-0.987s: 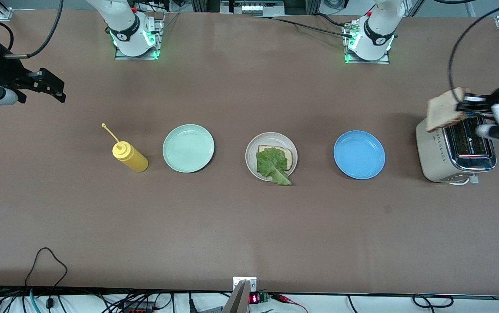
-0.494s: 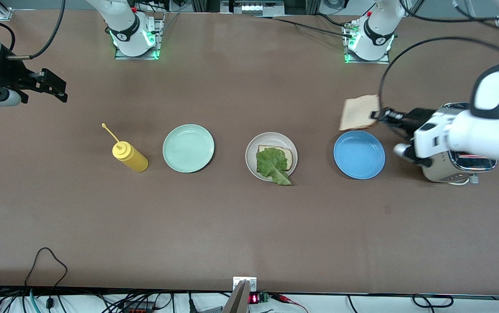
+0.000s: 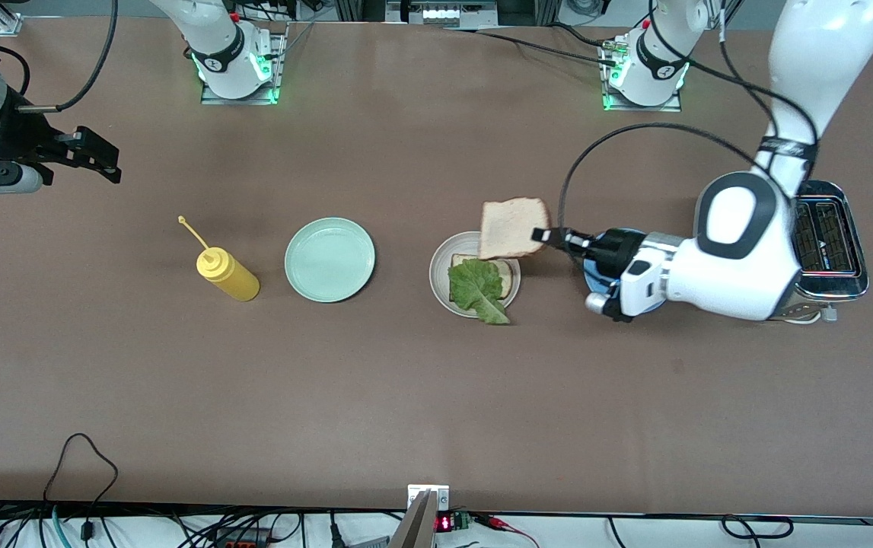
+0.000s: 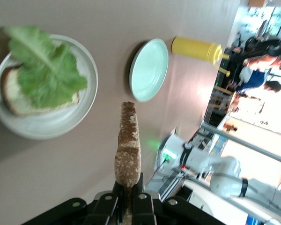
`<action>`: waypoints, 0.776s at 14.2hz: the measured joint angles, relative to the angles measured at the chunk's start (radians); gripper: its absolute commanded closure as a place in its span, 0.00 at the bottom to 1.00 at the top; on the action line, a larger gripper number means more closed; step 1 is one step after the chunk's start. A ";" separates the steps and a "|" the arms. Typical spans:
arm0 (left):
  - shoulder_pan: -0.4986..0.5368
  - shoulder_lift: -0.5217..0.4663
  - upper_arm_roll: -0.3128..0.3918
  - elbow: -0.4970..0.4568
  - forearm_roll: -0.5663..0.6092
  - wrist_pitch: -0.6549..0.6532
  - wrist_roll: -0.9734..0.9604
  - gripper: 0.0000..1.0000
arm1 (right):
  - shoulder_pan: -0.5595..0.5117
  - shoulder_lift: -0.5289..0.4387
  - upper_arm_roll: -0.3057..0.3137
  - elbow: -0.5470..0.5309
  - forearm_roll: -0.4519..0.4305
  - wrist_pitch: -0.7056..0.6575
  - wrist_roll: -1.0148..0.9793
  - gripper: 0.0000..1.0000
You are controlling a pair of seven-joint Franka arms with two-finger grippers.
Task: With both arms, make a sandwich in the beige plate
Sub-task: 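Carry the bread slice with the left gripper over the beige plate, then lower the bread onto the lettuce and open the left gripper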
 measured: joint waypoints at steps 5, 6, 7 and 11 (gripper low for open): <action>-0.009 0.056 0.005 -0.151 -0.135 0.187 0.311 1.00 | 0.000 0.000 0.000 0.011 0.000 -0.001 0.000 0.00; -0.005 0.072 0.007 -0.179 -0.184 0.210 0.384 1.00 | 0.000 0.000 0.000 0.012 0.000 -0.001 0.000 0.00; -0.003 0.091 0.008 -0.205 -0.235 0.228 0.459 1.00 | 0.000 0.000 0.000 0.012 0.000 -0.001 0.000 0.00; -0.001 0.148 0.009 -0.233 -0.288 0.251 0.584 1.00 | 0.000 0.000 0.000 0.012 0.000 0.000 0.000 0.00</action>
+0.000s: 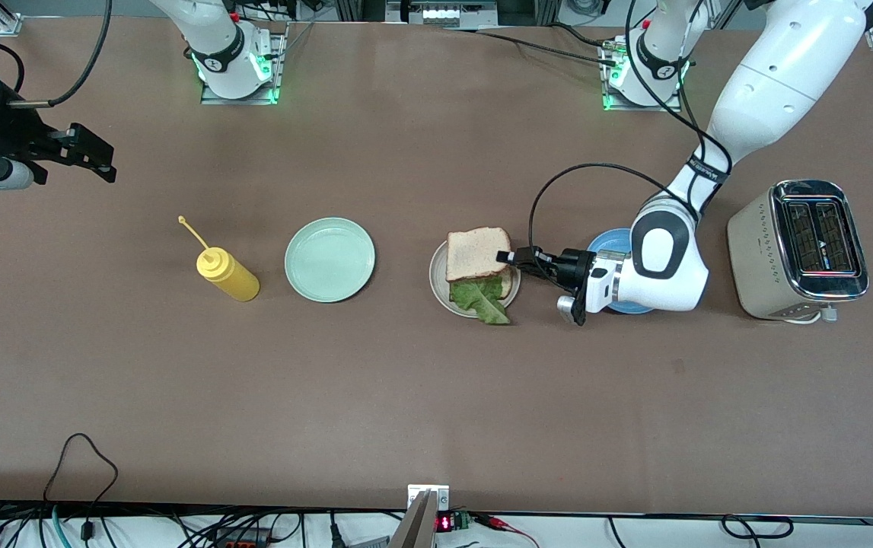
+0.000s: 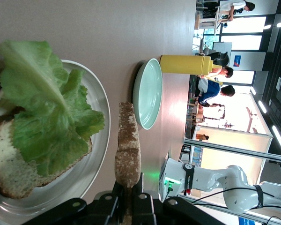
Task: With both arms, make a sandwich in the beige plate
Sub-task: 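Lower the bread onto the lettuce and open the left gripper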
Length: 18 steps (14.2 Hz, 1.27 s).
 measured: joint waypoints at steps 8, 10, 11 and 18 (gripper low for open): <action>0.003 0.042 0.005 0.002 -0.014 0.054 0.086 1.00 | 0.000 0.004 0.000 0.000 0.000 0.000 0.000 0.00; 0.004 0.060 0.005 0.003 -0.041 0.055 0.103 1.00 | 0.000 0.004 0.000 0.000 0.000 0.000 0.000 0.00; 0.004 0.064 0.005 0.003 -0.049 0.055 0.110 0.95 | 0.000 0.004 0.000 0.000 0.000 0.000 0.000 0.00; 0.012 0.067 0.006 0.003 -0.054 0.055 0.116 0.00 | 0.000 0.004 0.000 0.014 0.000 0.001 0.000 0.00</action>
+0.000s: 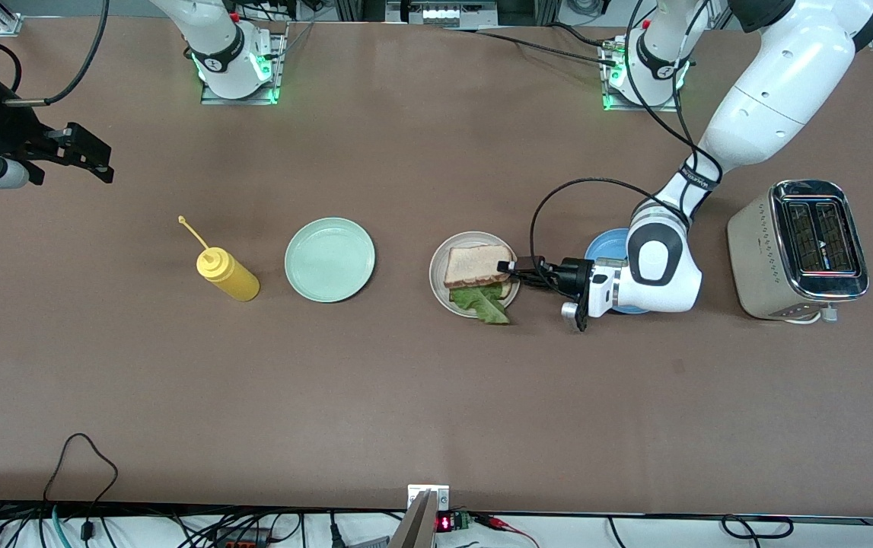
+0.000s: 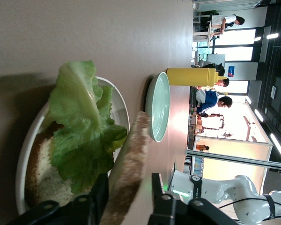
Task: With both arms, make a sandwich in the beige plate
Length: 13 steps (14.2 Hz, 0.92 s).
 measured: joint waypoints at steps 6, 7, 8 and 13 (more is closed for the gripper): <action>0.021 -0.006 0.000 0.016 0.026 0.000 0.007 0.00 | -0.001 0.000 -0.001 0.000 0.003 0.000 0.001 0.00; 0.029 -0.013 0.000 0.023 0.054 0.000 0.007 0.00 | -0.001 0.000 -0.003 0.000 0.003 0.000 0.001 0.00; 0.038 -0.023 0.001 0.032 0.085 -0.001 0.007 0.00 | -0.002 0.000 -0.003 0.000 0.003 0.000 0.001 0.00; 0.061 -0.127 0.000 0.049 0.271 -0.021 -0.076 0.00 | -0.002 0.000 -0.003 0.000 0.004 0.000 0.001 0.00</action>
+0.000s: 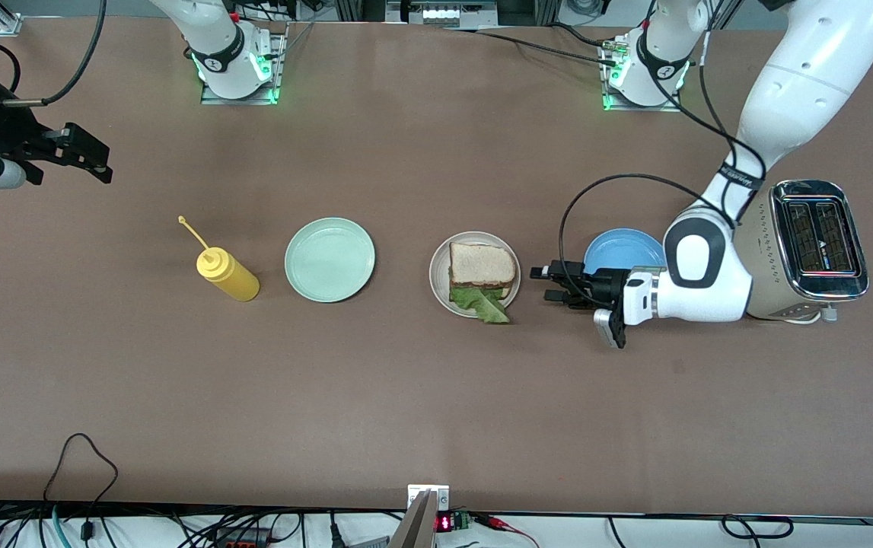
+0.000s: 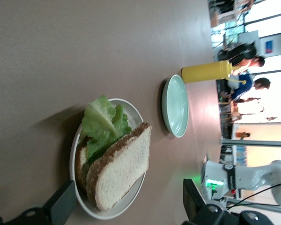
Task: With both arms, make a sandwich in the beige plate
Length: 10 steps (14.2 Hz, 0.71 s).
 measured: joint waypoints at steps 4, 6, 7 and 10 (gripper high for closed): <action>0.001 -0.157 -0.001 0.012 0.308 -0.068 -0.263 0.00 | 0.000 0.000 0.000 0.001 0.000 0.000 0.000 0.00; 0.001 -0.202 -0.001 0.037 0.425 -0.125 -0.341 0.00 | 0.000 0.000 0.000 0.001 0.000 0.000 0.000 0.00; 0.001 -0.216 -0.001 0.063 0.485 -0.171 -0.379 0.00 | 0.000 0.000 0.000 0.001 0.000 0.000 0.000 0.00; -0.001 -0.237 -0.005 0.185 0.673 -0.341 -0.472 0.00 | 0.000 0.000 0.000 0.001 0.001 0.000 0.000 0.00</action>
